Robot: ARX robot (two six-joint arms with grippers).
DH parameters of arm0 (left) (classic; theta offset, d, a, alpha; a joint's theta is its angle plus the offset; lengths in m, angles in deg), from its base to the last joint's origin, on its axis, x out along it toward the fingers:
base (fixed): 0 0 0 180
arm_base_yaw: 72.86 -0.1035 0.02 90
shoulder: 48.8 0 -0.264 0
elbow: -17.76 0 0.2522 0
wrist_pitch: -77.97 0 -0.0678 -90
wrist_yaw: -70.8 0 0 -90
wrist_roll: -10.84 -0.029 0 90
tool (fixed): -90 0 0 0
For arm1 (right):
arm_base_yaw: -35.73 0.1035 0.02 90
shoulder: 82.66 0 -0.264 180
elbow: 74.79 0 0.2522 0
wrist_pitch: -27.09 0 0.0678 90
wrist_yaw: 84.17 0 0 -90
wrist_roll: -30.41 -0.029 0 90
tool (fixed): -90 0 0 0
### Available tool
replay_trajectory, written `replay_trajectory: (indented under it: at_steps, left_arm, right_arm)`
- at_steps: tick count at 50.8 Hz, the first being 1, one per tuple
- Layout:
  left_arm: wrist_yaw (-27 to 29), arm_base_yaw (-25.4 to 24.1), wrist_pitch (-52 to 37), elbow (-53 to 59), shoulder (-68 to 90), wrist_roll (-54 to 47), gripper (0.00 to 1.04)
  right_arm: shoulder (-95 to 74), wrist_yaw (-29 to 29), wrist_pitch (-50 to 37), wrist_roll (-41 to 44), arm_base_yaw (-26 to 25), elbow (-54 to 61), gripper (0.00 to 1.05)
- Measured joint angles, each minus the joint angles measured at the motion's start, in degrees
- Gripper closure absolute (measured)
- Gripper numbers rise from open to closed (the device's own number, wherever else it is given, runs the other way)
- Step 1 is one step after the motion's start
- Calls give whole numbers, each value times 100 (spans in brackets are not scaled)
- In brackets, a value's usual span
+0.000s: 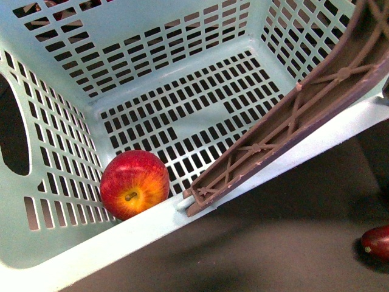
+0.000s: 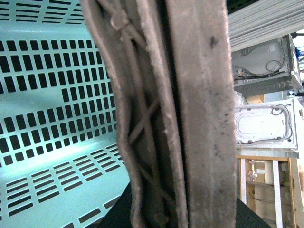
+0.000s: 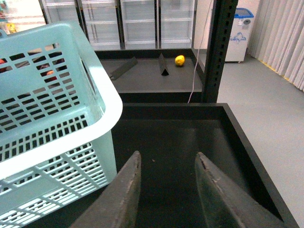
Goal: Pick apple with right arm and hold basket with left
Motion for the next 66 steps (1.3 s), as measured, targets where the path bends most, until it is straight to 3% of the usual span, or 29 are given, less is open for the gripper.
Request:
replay_trajectory:
  at_steps: [4, 7, 18, 26, 31, 36, 48, 58, 66]
  left_arm:
    - [0, 0, 0, 0, 0, 4, 88]
    - [-4, 0, 0, 0, 0, 2, 88]
    - [-4, 0, 0, 0, 0, 2, 88]
    - [-4, 0, 0, 0, 0, 2, 88]
    - [1403, 151, 813, -271, 63, 966, 88]
    - [1978, 4, 946, -273, 37, 1847, 89]
    - [1622, -846, 940, 46, -234, 2452, 89]
    - [1211, -2396, 505, 540, -350, 2741, 89]
    - [1285, -3220, 356, 835, 28, 2643, 89]
  right_arm:
    - [0, 0, 0, 0, 0, 0, 55]
    - [0, 0, 0, 0, 0, 0, 40]
    - [0, 0, 0, -2, 0, 0, 7]
    - [0, 0, 0, 0, 0, 0, 9]
    - [0, 15, 0, 0, 0, 0, 9]
    - [7, 11, 0, 0, 2, 0, 9]
    - [7, 13, 0, 0, 0, 0, 9]
    - [7, 11, 0, 0, 0, 0, 9]
    - [7, 13, 2, 0, 0, 0, 9]
